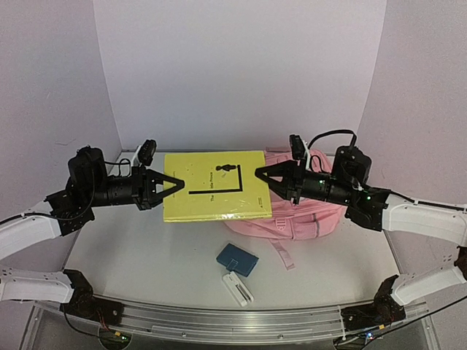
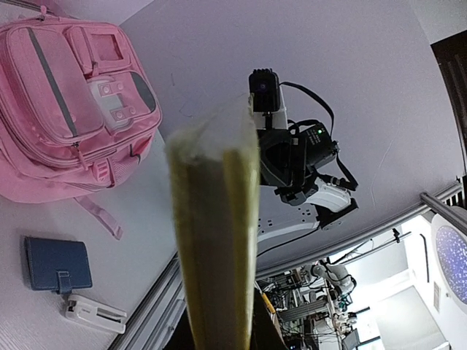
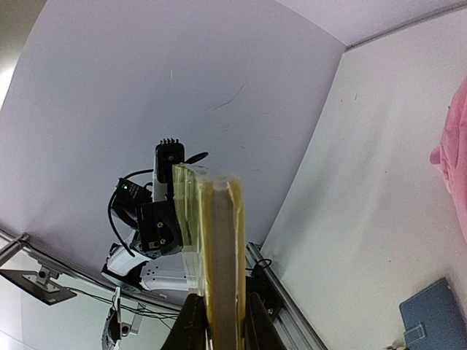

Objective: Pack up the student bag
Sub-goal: Pick up the book from the center of the board.

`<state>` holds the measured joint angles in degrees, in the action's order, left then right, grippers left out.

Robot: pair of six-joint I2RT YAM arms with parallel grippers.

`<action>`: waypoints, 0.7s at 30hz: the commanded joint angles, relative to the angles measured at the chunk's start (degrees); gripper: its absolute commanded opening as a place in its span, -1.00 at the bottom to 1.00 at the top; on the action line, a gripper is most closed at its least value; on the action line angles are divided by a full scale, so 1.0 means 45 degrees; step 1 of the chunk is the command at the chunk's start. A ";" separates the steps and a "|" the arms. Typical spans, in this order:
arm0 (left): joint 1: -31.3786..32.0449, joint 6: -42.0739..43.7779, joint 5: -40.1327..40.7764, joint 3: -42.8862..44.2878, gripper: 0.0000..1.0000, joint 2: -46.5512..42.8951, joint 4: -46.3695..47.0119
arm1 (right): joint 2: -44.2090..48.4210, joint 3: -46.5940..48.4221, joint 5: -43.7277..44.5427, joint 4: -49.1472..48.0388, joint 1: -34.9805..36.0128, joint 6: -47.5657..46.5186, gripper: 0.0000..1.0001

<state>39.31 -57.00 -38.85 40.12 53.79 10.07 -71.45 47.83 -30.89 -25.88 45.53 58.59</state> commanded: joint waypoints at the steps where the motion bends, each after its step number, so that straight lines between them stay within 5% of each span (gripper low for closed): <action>1: -0.0168 0.0382 0.1291 0.0014 -1.00 -0.0076 -0.1014 | 0.0331 -0.0195 0.1236 0.0375 -0.0077 -0.0994 -0.21; 5: -0.1298 0.0232 0.2194 0.0582 -1.00 -0.0121 -0.3383 | 0.0167 0.0814 0.3630 0.4056 -0.0079 -0.3304 0.48; 9: -0.2726 0.0073 0.2285 0.0586 -1.00 -0.0190 -0.4578 | -0.0383 0.2223 0.5694 0.6750 -0.0066 -0.5538 0.83; 21: -0.4817 -0.0487 0.1738 0.0382 -1.00 0.0897 -0.4935 | -0.6027 0.7791 1.1933 1.1462 0.1115 -0.8552 0.97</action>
<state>18.52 -57.96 -28.18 40.03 57.97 -17.99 -91.49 76.87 10.76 17.08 47.81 26.22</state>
